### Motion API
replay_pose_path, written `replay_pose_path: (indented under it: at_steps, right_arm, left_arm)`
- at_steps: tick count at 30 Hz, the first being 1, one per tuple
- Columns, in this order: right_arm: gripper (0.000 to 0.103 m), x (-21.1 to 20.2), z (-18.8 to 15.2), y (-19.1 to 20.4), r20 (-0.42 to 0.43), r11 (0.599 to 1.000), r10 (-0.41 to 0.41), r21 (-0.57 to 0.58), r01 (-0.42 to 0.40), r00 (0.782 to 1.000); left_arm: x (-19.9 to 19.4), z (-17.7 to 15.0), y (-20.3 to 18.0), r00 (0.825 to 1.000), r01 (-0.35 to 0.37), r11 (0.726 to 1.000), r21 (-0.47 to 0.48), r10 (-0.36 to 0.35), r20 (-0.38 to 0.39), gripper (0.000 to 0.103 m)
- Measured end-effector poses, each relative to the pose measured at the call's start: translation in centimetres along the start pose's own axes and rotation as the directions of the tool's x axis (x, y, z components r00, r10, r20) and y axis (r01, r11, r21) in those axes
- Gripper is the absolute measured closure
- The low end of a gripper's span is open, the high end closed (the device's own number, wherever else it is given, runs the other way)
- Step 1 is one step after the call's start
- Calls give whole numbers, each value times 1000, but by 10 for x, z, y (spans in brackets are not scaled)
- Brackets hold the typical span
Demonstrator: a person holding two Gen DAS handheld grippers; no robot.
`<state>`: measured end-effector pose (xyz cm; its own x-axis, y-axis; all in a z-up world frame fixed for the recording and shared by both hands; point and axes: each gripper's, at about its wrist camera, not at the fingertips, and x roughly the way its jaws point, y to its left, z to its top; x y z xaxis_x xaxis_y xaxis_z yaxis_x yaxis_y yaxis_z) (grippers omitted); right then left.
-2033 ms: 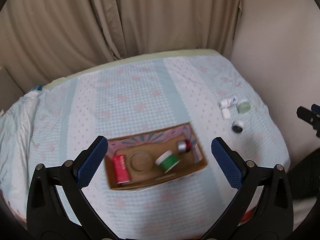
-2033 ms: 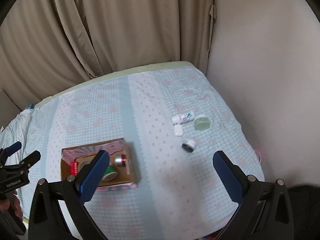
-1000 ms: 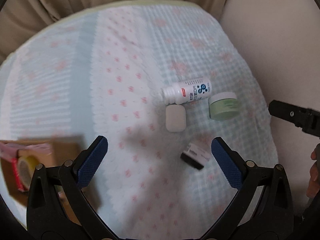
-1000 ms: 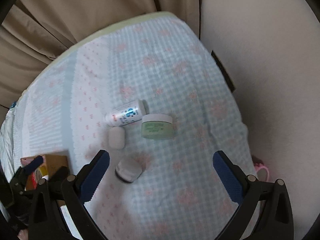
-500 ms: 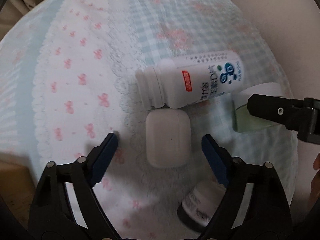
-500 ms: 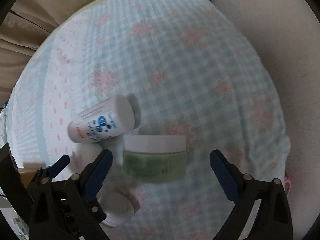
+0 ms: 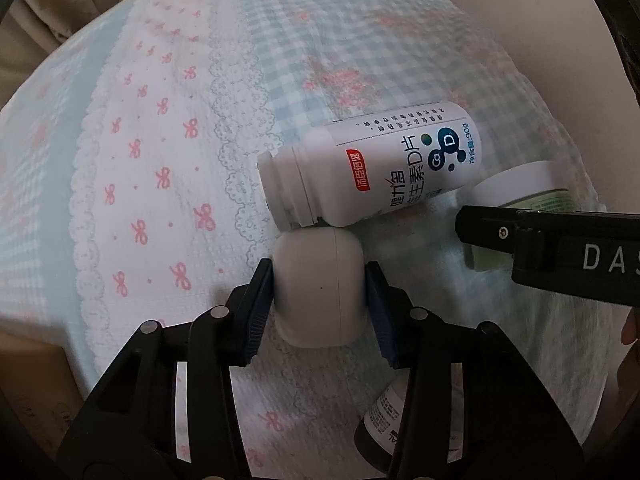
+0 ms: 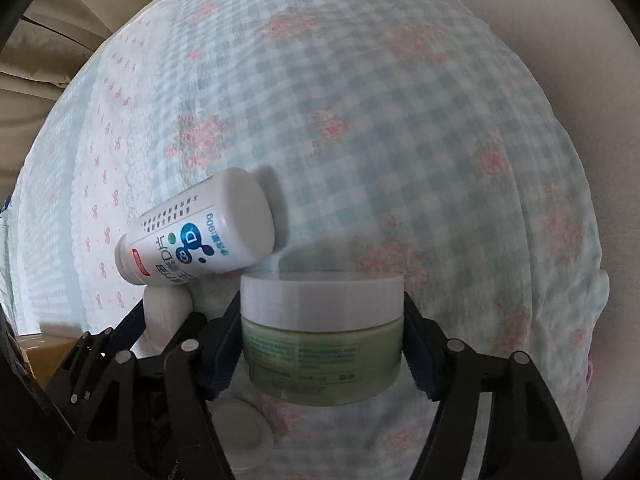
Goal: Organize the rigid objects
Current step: 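Grasp the small white case with the left gripper while the right grasps the pale green jar, then carry the white case and pale green jar into the box and release both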
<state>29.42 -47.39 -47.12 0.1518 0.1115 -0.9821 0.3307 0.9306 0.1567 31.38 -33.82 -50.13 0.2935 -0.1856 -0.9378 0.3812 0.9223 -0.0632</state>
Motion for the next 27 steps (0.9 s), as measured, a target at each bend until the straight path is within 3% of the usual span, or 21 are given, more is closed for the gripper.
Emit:
replay_pose_path:
  at_steps: [8,17,22,27]
  right_arm:
    - [37,-5,-3,7,17,1000,-2,-13,3,1000]
    - [37,-39,-16,6,73,1000,18,13,-19,997]
    - [37,-67,-24,13,122,999,34,12,-35,992]
    - [37,-112,-32,26,184,999,51,-3,-52,982]
  left_arm:
    - [-13,-5,11,999,32,999,-39,-32,-3,61]
    - [-47,-8,28,997,72,992,-100,-69,37,61]
    - [-86,-6,35,992,97,987,-127,-86,91,61]
    - [-153,-6,43,982,117,984,-137,-94,165,61]
